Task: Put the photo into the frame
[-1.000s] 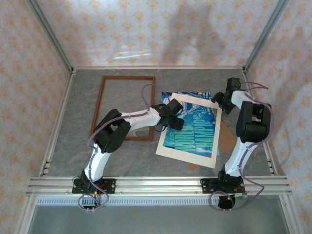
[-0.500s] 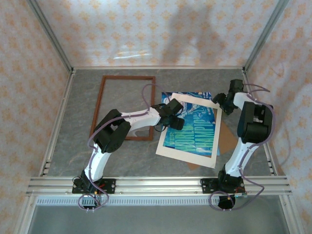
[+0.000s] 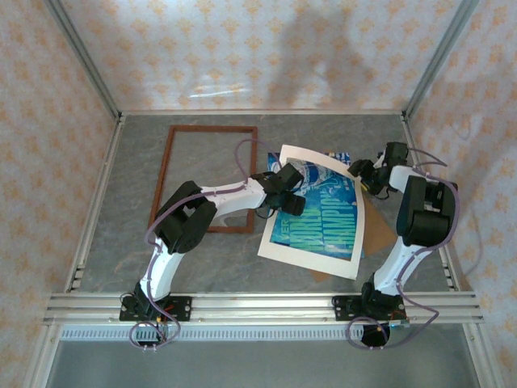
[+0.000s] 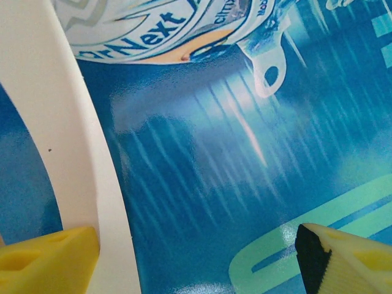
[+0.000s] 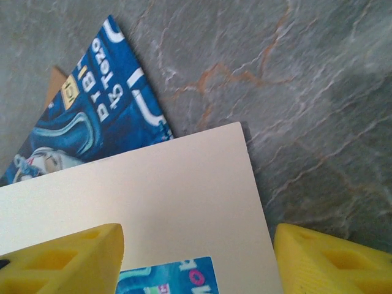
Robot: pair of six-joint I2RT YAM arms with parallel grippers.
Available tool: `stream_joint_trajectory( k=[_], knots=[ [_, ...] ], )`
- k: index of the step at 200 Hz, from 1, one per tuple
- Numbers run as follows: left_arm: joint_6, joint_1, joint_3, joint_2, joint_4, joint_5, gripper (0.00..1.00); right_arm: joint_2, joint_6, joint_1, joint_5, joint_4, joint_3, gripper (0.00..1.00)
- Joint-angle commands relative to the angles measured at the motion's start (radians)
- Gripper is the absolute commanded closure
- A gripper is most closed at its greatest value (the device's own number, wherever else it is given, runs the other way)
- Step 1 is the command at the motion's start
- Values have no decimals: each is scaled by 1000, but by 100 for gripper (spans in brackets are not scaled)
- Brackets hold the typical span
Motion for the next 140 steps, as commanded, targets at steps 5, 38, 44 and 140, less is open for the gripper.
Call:
stream_joint_trajectory(
  k=[5,38,44,140],
  knots=[
    [3,10,-29,14,17,18,16,-65,-7,-4,-83,79,-38,34],
    [1,11,-35,8,20,20,16,-93,46,-5,-128,171,-105,29],
    [1,11,-36,7,20,21,16,-98,60,-5,-136,186,-117,28],
    [2,14,-44,-13,17,15,16,-196,324,-81,-201,429,-320,22]
  ],
)
